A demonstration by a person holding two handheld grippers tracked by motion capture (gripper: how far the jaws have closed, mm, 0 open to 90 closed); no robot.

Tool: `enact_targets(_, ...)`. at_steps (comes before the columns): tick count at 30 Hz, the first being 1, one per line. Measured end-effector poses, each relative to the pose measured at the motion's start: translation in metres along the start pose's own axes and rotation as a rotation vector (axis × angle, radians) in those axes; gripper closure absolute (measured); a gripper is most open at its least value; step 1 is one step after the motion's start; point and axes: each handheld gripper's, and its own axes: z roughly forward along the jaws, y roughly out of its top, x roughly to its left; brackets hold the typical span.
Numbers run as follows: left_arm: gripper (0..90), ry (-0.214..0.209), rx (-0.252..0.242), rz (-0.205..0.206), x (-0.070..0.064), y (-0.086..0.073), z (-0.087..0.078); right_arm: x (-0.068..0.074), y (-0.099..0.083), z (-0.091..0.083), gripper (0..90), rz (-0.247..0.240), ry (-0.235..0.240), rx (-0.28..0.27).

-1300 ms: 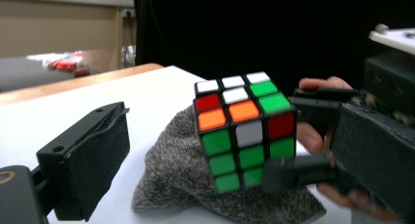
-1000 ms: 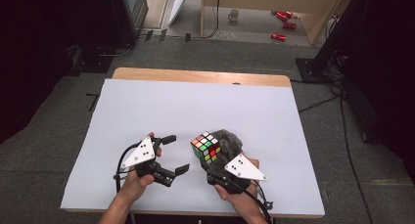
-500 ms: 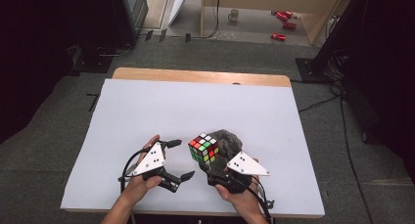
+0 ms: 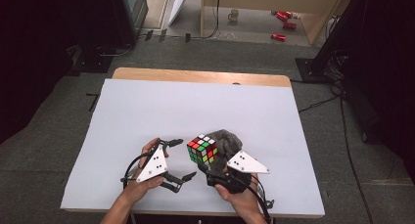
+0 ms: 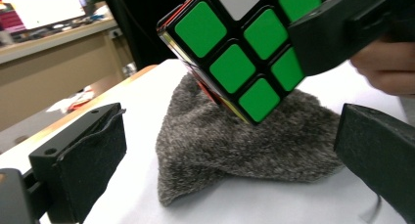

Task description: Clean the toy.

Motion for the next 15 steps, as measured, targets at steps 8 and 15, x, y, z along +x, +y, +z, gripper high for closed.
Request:
enact_targets(8, 0.0, 0.037, -0.034, 0.007, 0.0004, 0.0021, -0.0003, -0.0012, -0.0003, 0.0012, 34.9, 0.032, 0.038, 0.012)
enact_targets(15, 0.0, 0.055, -0.052, 0.019, 0.0012, 0.0019, -0.0003, -0.0053, 0.0, 0.0045, 34.9, 0.106, 0.14, 0.038)
